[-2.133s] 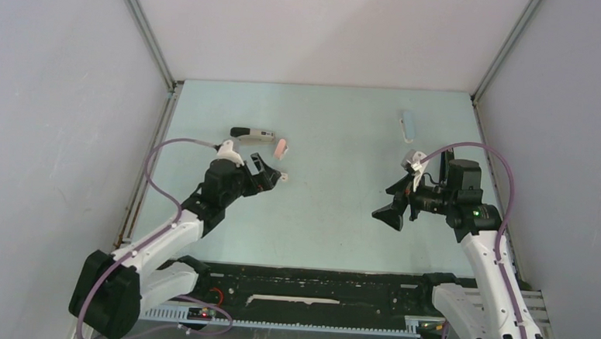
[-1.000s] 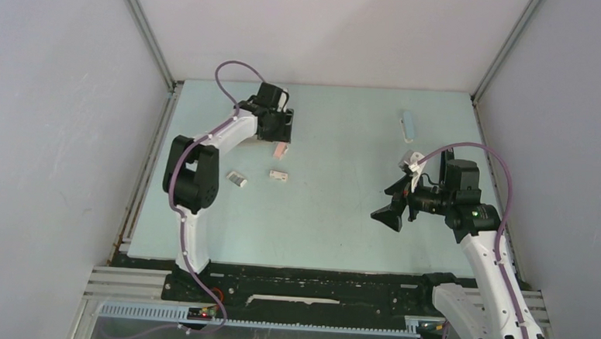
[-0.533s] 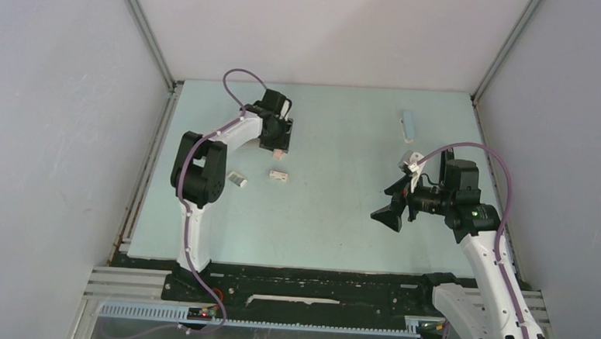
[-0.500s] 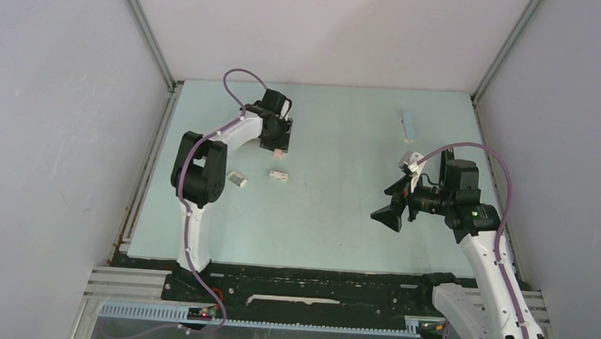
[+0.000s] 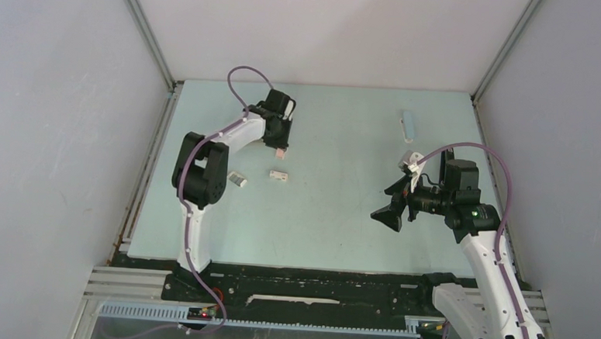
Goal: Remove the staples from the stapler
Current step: Move the stapler to the center of the board.
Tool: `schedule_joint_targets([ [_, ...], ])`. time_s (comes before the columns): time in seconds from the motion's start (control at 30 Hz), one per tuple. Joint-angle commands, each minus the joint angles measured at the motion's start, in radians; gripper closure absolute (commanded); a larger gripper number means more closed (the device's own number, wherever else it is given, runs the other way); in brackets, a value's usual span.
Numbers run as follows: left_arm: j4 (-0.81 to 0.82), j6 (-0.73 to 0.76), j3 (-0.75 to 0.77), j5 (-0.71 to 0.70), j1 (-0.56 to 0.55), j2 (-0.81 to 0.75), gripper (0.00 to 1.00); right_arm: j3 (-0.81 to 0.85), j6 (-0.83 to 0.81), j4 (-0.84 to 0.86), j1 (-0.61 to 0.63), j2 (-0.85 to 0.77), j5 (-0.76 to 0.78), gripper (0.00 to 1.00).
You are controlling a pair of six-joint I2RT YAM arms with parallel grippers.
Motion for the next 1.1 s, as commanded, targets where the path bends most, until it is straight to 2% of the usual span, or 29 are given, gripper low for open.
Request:
schedule_joint_targets([
  [0.0,0.097,0.045,-0.090,-0.046,-0.058,-0.146,1.00,0.001,-0.021,0.019,0.003,-0.009,0.007,0.00],
  [0.2,0.278,0.051,-0.333,-0.008,-0.128,-0.345,1.00,0.001,-0.022,0.017,0.003,-0.013,0.003,0.00],
  [0.5,0.390,0.065,-0.510,0.056,-0.282,-0.494,1.00,0.001,-0.023,0.017,0.006,-0.016,0.003,0.00],
  [0.83,0.468,0.022,-0.649,0.066,-0.386,-0.533,1.00,0.002,-0.023,0.017,0.005,-0.016,-0.001,0.00],
  [1.07,0.479,-0.002,-0.668,0.080,-0.447,-0.519,1.00,0.002,-0.025,0.014,0.005,-0.014,0.001,0.00],
])
